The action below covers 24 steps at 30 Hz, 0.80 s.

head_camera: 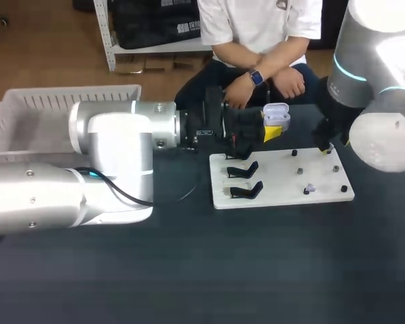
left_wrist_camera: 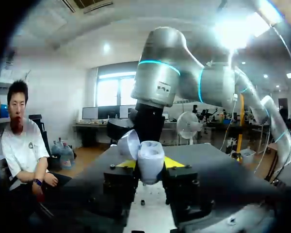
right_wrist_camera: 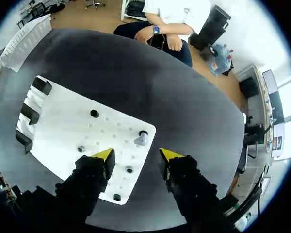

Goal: Pick up each earbud case from the left stands, insert the matching earbuds, close the lid, and place the case in the box.

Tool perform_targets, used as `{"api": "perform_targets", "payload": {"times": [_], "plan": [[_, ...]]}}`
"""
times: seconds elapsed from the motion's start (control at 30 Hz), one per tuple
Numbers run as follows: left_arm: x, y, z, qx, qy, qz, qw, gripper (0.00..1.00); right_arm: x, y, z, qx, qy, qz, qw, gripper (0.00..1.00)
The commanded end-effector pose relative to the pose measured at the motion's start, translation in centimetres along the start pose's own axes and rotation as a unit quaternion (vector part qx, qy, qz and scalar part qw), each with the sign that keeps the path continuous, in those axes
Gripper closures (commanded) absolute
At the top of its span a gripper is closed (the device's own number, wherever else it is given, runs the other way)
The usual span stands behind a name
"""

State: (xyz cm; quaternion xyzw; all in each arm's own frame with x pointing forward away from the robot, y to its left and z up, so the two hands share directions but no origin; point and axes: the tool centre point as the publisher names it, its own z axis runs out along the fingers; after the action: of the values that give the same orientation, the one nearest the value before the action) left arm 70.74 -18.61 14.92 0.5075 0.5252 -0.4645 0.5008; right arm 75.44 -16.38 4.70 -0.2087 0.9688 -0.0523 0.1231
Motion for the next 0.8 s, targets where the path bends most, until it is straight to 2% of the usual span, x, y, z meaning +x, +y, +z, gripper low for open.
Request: {"api": "perform_targets", "payload": {"times": [0.03,0.8], "plan": [[0.1,-0.2,0.0,-0.004,-0.003,0.002,1.0,1.0,-0.3,0.1,0.6,0.004,0.004,-0.001,1.0,0.48],[0.1,-0.2,0.0,-0.004,-0.003,0.002,1.0,1.0,-0.7,-0.6,2.3,0.026,0.023,0.02,0.999,0.57]]}}
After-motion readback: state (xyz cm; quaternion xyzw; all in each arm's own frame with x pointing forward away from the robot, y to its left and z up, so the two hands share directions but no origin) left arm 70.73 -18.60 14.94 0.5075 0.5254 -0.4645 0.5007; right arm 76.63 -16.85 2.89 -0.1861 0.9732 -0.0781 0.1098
